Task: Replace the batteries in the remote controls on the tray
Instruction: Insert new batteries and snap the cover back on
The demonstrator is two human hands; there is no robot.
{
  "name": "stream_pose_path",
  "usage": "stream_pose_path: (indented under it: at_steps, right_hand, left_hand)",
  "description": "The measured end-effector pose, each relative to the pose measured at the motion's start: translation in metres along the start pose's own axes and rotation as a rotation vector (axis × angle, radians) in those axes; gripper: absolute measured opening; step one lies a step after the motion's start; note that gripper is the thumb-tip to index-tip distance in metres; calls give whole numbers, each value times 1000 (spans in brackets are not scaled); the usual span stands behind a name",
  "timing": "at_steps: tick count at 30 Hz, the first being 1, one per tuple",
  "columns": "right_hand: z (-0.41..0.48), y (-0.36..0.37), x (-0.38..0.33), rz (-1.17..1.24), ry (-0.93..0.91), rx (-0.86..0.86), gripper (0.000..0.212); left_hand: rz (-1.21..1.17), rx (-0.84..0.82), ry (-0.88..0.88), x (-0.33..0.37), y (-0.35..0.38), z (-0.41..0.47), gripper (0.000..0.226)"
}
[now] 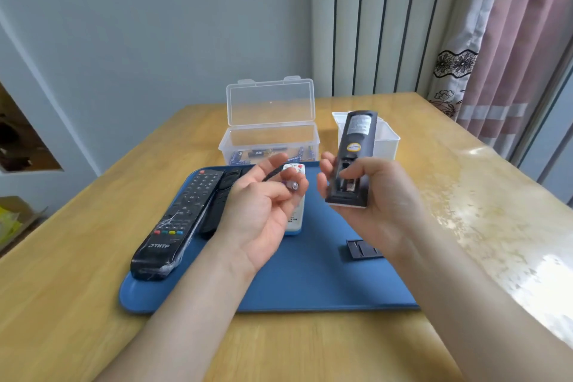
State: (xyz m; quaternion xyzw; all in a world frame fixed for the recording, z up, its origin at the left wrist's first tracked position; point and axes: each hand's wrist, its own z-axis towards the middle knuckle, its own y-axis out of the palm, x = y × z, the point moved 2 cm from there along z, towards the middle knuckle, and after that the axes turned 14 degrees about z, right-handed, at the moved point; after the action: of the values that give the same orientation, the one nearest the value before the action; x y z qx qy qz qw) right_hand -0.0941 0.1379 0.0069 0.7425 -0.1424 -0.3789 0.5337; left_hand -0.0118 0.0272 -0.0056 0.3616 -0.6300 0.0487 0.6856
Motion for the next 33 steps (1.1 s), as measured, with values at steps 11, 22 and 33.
stream_pose_path:
  at_steps: [11,22,33]
  right_hand:
    - [0,-5,16,-337,-161,-10,29]
    - [-3,-1,5,-267,-146,60,13]
    - [-7,6,13,-387,-194,-2,25]
  left_hand:
    - [915,100,418,-5,1,-1,26]
    - [760,34,502,-1,8,-10,37]
    - [739,28,596,-1,15,-14,29]
